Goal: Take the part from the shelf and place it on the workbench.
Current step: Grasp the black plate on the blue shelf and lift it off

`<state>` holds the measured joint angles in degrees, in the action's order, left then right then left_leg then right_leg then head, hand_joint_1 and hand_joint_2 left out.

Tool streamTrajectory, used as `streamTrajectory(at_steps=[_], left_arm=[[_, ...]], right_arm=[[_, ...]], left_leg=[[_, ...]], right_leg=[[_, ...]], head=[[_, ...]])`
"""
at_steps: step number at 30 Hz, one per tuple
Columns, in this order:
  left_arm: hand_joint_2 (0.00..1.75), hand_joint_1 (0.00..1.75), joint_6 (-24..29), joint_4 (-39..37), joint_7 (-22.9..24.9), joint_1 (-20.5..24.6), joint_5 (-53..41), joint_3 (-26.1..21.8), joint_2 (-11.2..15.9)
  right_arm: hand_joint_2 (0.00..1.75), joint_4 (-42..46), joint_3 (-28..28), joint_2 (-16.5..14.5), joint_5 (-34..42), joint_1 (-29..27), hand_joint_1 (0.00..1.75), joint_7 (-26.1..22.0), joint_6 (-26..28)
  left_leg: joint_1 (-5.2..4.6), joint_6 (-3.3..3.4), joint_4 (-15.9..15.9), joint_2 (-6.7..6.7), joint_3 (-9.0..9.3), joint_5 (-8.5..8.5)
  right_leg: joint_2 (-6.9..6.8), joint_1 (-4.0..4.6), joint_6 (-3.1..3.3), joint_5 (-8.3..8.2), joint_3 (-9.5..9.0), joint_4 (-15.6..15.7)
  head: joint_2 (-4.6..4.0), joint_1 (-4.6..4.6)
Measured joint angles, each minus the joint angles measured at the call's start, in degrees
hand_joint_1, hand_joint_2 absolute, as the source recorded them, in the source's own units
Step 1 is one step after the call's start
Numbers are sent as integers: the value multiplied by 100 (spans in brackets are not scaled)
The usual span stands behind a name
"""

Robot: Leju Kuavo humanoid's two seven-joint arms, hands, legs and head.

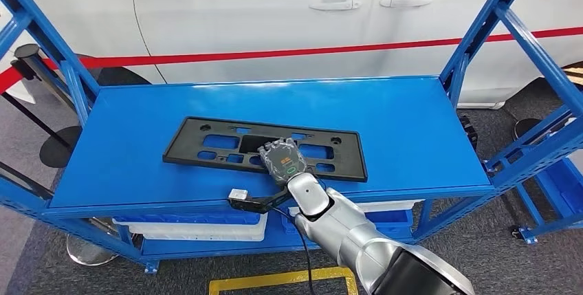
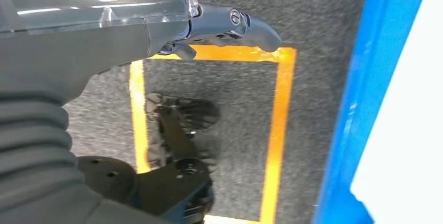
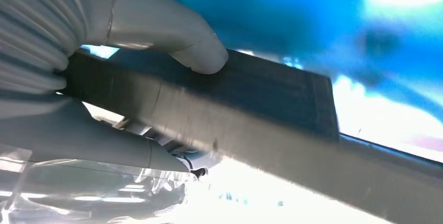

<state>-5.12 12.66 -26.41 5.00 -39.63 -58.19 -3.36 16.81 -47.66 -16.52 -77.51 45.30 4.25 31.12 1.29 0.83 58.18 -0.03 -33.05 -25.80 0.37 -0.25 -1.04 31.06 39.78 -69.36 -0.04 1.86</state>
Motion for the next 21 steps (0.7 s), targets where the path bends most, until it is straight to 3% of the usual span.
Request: streamTrajectory(at_steps=[1, 2, 3, 5, 7, 9, 11, 13, 14, 16, 17, 18, 19, 21], left_arm=[[175, 0, -21, 0, -38, -9, 55, -15, 1], [175, 0, -33, 0, -64, -20, 105, -38, 1], [175, 0, -39, 0, -86, -31, 145, -66, 1], [175, 0, -43, 0, -126, -50, 190, -116, -5], [175, 0, -18, 0, -194, -54, 217, -154, -14], [175, 0, 35, 0, -316, -59, 253, -185, -18], [175, 0, 3, 0, -452, -69, 284, -229, -17], [175, 0, -108, 0, -573, -75, 294, -276, -14], [175, 0, -150, 0, -626, -78, 290, -293, -12], [175, 0, -173, 0, -687, -97, 271, -308, -10], [175, 0, -159, 0, -686, -119, 260, -313, -7], [175, 0, -137, 0, -668, -147, 250, -316, -3], [175, 0, -106, 0, -636, -173, 242, -321, 2], [175, 0, -24, 0, -546, -193, 226, -338, 11]], right_arm=[[175, 24, 111, 0, 151, -14, 169, -196, 112], [175, 58, 218, 0, 287, -28, 169, -386, 214], [175, 103, 329, -1, 414, -39, 169, -568, 310], [175, 219, 545, -12, 603, -36, 169, -823, 446], [175, 336, 734, -31, 854, -22, 169, -1123, 539], [175, 533, 933, -38, 1520, -64, 169, -1885, 559], [175, 1096, 1219, -3, 2757, -238, 169, -3074, 236], [175, 2115, 1548, 94, 4475, -561, 169, -4027, -608], [175, 2745, 1692, 175, 5402, -776, 169, -4266, -1177], [175, 3934, 1891, 395, 7025, -1260, 169, -4380, -2373], [175, 4547, 1972, 518, 7720, -1512, 169, -4385, -2997], [175, 5134, 2048, 634, 8339, -1733, 169, -4369, -3601], [175, 5682, 2107, 728, 8904, -1912, 169, -4320, -4177], [175, 6541, 2171, 909, 9816, -2165, 169, -4040, -5146]], left_leg=[[-2, 5, 2, 0, -4, 0], [-3, 6, 3, -1, -3, -2], [-3, 3, 4, -3, 3, -5], [-3, -16, 6, -10, 28, -20], [-18, -57, 12, -17, 33, -38], [-20, -122, 7, -19, 27, -42], [1, -196, 8, -11, 44, -67], [12, -239, 251, -4, -31, -260], [17, -250, 547, -3, -157, -442], [16, -271, 1293, -3, -505, -803], [18, -284, 1536, -2, -622, -872], [20, -292, 1582, -1, -640, -826], [23, -294, 1401, 0, -545, -668], [22, -271, 671, -5, -174, -278]], right_leg=[[-3, -10, -14, 125, 170, -354], [-5, -17, -21, 147, 266, -545], [-6, -22, -19, 62, 258, -523], [-7, -26, 17, -333, -53, 123], [-4, -2, 72, -582, -392, 825], [9, 41, 114, -588, -486, 1047], [24, 42, 166, -605, -510, 1101], [11, 13, 233, -620, -567, 1164], [-10, 6, 257, -620, -587, 1181], [-57, 14, 284, -609, -585, 1180], [-71, 18, 286, -605, -575, 1174], [-73, 19, 285, -601, -566, 1162], [-63, 15, 278, -595, -562, 1142], [-33, 9, 244, -569, -562, 1089]], head=[[0, 1], [0, -1], [0, 0], [-1, 0], [-1, 1], [0, 3], [0, 3], [0, 7], [0, 10], [0, 13], [0, 11], [0, 10], [0, 11], [0, 11]])
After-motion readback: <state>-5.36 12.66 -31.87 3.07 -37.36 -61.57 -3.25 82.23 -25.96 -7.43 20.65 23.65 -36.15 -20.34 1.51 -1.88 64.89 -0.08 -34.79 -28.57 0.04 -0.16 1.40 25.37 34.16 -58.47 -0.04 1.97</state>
